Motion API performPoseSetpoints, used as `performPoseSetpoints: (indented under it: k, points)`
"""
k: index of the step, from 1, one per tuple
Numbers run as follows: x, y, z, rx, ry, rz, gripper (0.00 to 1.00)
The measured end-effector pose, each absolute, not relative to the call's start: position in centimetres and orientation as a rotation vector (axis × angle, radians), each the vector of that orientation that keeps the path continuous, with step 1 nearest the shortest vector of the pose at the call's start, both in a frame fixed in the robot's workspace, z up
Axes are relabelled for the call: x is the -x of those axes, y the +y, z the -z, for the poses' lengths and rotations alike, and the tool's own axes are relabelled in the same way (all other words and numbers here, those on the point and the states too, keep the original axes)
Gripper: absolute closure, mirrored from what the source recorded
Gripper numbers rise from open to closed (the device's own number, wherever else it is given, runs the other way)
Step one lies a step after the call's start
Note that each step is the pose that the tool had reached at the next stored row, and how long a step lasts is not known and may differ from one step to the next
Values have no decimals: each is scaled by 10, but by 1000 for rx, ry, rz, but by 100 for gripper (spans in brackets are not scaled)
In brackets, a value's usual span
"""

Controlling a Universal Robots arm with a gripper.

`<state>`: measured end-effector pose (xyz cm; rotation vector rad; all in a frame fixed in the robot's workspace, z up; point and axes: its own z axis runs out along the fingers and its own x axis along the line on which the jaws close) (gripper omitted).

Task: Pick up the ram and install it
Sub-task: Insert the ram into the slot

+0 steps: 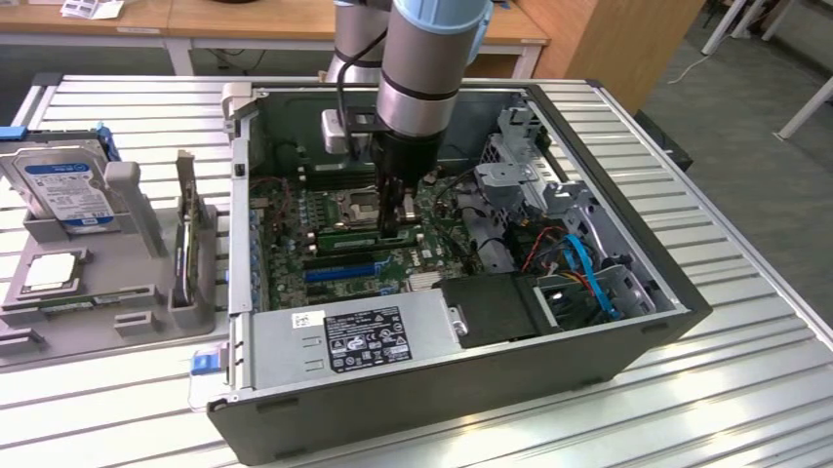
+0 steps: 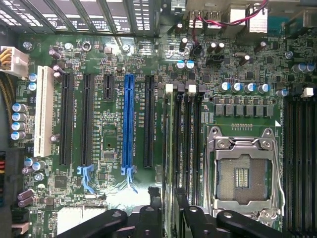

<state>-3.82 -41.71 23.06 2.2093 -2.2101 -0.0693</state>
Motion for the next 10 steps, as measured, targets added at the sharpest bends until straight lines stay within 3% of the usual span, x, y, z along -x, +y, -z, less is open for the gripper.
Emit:
performPoseSetpoints:
  k: [10]
  points:
    - [38, -417, -251, -2209, -2210, 69, 75]
